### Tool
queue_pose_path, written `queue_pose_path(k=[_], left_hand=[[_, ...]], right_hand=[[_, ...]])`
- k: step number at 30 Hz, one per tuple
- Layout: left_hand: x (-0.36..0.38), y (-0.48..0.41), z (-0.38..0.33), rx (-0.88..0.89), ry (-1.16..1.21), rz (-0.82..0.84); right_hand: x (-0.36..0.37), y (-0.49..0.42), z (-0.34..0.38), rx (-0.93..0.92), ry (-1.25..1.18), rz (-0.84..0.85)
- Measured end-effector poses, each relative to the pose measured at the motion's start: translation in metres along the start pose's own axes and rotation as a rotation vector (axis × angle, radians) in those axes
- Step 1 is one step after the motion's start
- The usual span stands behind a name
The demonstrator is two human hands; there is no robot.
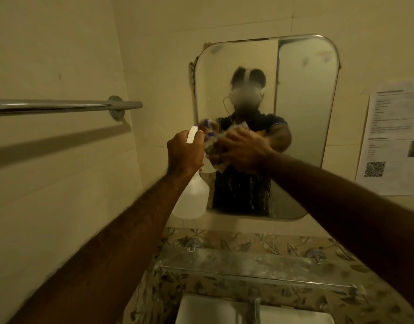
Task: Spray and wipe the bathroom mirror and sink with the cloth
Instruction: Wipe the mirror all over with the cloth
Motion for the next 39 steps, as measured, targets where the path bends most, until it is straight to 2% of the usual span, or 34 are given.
queue_pose_path(k=[2, 5, 8, 10, 14, 18, 20, 24, 28, 31, 33, 36, 39], left_hand=[[-0.004, -0.008, 0.001, -0.002, 0.006, -0.018], [-0.007, -0.02, 0.002, -0.004, 0.018, -0.029], [-0.008, -0.021, 0.006, -0.016, 0.026, -0.038], [-0.008, -0.018, 0.013, -0.032, 0.028, -0.041], [-0.006, 0.0, 0.033, -0.072, -0.013, -0.036], [-0.008, 0.012, 0.047, -0.111, -0.012, -0.013], [-0.012, 0.009, 0.048, -0.114, -0.027, -0.013], [-0.015, -0.005, 0.036, -0.075, -0.018, -0.016], [-0.008, -0.004, 0.039, -0.041, -0.009, -0.02], [0.003, 0.015, 0.067, -0.081, -0.014, -0.017], [0.01, 0.031, 0.085, -0.101, -0.028, -0.02], [0.016, 0.054, 0.101, -0.121, -0.046, -0.014], [0.028, 0.068, 0.112, -0.115, -0.055, 0.02]], right_hand=[[-0.034, -0.028, -0.025, 0.117, 0.023, -0.151], [-0.075, -0.064, -0.06, 0.469, -0.16, -0.379], [-0.079, -0.083, -0.062, 0.613, -0.215, -0.488], [-0.063, -0.078, -0.039, 0.517, -0.163, -0.424], [0.012, -0.038, 0.034, 0.163, -0.121, -0.172], [0.05, -0.012, 0.065, -0.004, -0.056, -0.014], [0.025, -0.027, 0.04, 0.033, -0.035, -0.081], [-0.056, -0.071, -0.032, 0.404, -0.144, -0.337], [-0.062, -0.08, -0.04, 0.463, -0.151, -0.447], [-0.012, -0.059, 0.008, 0.415, -0.196, -0.333], [0.036, -0.031, 0.059, 0.312, -0.249, -0.158], [0.099, 0.025, 0.119, 0.114, -0.259, 0.019], [0.108, 0.045, 0.118, -0.024, -0.204, 0.105]])
Point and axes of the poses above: each hand's wrist, its own y-axis away from the middle knuckle, its own x-axis out of the palm, z = x × y, the point moved 2 cm from there along -y, towards the middle knuckle, and after that the axes turned 6 degrees about -y, right-handed, at the moved point
